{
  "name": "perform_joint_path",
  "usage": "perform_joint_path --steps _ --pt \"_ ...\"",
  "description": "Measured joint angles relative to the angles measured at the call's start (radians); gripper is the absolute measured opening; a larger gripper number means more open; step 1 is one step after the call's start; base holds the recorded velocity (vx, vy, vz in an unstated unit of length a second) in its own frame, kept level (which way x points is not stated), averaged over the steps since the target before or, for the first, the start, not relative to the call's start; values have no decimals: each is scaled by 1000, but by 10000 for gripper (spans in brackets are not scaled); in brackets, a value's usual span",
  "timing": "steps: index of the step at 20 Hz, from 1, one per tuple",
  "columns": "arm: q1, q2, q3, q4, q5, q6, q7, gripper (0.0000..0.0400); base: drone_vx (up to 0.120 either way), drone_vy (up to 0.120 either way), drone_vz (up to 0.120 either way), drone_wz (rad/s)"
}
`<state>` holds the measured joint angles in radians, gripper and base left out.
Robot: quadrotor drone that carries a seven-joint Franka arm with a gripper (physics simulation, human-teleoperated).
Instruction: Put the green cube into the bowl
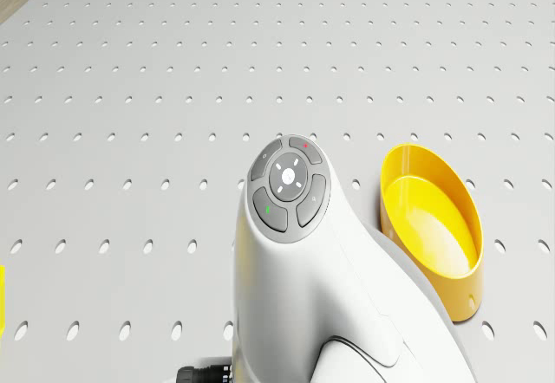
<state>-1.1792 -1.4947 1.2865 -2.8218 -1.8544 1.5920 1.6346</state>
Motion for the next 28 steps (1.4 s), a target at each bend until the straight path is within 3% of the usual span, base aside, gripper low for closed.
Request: perform_joint_path --steps 28 --pt "-8 -27 3 2 11 25 9 250 120 -120 0 0"
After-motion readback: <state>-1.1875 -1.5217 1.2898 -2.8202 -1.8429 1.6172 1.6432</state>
